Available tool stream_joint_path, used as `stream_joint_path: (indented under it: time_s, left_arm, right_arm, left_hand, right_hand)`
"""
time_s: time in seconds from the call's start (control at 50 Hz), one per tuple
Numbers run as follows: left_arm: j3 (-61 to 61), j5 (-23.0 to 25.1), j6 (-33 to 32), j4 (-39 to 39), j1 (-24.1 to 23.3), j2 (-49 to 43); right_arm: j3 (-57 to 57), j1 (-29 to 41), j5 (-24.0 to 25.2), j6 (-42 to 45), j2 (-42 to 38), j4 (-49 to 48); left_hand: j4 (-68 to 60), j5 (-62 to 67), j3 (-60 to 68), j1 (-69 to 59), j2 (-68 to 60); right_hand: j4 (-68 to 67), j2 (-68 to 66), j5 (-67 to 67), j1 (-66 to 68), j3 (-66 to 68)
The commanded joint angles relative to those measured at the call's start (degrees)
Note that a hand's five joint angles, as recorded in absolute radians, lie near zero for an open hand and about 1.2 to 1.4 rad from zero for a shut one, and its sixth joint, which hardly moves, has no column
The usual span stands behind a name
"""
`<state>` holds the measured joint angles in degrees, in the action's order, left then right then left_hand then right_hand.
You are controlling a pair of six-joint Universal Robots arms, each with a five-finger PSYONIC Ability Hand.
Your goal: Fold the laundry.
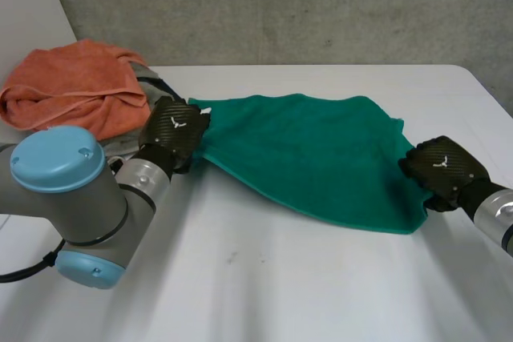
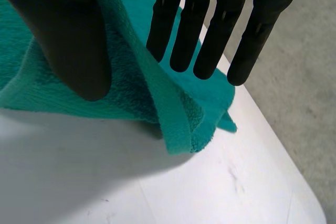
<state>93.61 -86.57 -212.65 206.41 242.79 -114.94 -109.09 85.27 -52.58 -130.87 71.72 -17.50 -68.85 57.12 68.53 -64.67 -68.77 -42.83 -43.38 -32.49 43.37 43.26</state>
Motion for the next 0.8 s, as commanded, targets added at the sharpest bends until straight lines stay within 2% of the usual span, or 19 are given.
stream_joint_path:
  time_s: [0.02,0.08,0.14,0.16,0.2,0.22,0.24,0.3,0.38,0.6,0.72,0.8]
  left_arm:
    - [0.7,0.1,0.0,-0.1,0.4,-0.3]
    - [1.0,0.2,0.0,-0.1,0.8,-0.6]
    - [1.4,0.2,0.0,-0.1,1.5,-0.7]
    - [1.7,0.2,0.0,-0.1,2.0,-0.8]
    - [2.1,0.2,0.0,-0.1,2.4,-0.9]
    - [2.2,0.1,-0.2,-0.1,2.6,-1.0]
    - [2.4,0.1,-0.4,-0.4,2.8,-1.4]
    - [2.4,0.1,-0.5,-1.1,2.9,-2.2]
    - [2.4,0.2,-0.6,-3.5,4.3,-3.9]
    - [3.2,0.3,-0.2,-9.1,4.9,-5.6]
    - [5.2,0.0,2.1,-10.6,4.6,-1.1]
    - [6.3,0.0,7.4,-11.0,4.5,3.1]
  right_arm:
    - [-2.2,0.1,0.8,10.0,-0.1,-0.2]
    - [-2.3,-0.4,1.0,11.2,-0.2,0.5]
    - [-1.2,-1.6,-0.1,7.5,0.4,1.0]
    - [0.2,-3.8,-0.9,2.5,0.6,1.7]
    - [2.0,-5.9,-2.3,-3.8,0.7,2.5]
    - [3.7,-7.6,-4.0,-10.8,0.6,3.6]
    - [4.3,-8.2,-4.7,-14.1,0.6,4.1]
    - [6.1,-8.5,-7.1,-23.9,1.0,6.1]
    - [6.4,-8.7,-9.1,-29.3,1.3,7.5]
    - [6.5,-8.9,-16.6,-29.2,1.2,8.4]
    - [5.4,-8.6,-15.9,-29.0,1.0,8.4]
    - [4.9,-8.5,-16.0,-29.0,0.8,8.1]
  left_hand:
    - [-11.2,12.9,11.5,-15.3,-11.2]
    - [-11.2,12.9,11.5,-15.3,-11.2]
    - [-11.2,12.9,11.5,-15.3,-11.2]
    - [3.8,-2.1,-3.5,-0.4,3.7]
    - [13.5,-11.8,-13.2,9.3,13.4]
    - [16.9,-15.2,-16.6,12.7,16.8]
    - [24.2,-22.5,-23.9,20.1,24.2]
    - [28.4,-26.6,-28.0,24.2,28.3]
    - [30.2,-28.5,-29.9,26.0,30.1]
    - [31.2,-29.5,-30.9,27.0,31.1]
    - [31.4,-29.7,-31.1,27.2,31.3]
    - [34.2,-32.5,-33.9,30.1,34.2]
  right_hand:
    - [-37.2,-36.6,-37.5,36.6,36.7]
    - [-37.2,-36.6,-37.5,36.6,36.7]
    - [-37.2,-36.6,-37.5,36.6,36.7]
    - [-37.2,-36.6,-37.5,36.6,36.7]
    - [-37.2,-36.6,-37.5,36.6,36.7]
    - [-37.2,-36.6,-37.5,36.6,36.7]
    - [-37.2,-36.6,-37.5,36.6,36.7]
    - [-37.2,-36.6,-37.5,36.6,36.7]
    - [-37.2,-36.6,-37.5,36.6,36.7]
    - [-37.2,-36.6,-37.5,36.6,36.7]
    - [-37.2,-36.6,-37.5,36.6,36.7]
    - [-37.2,-36.6,-37.5,36.6,36.7]
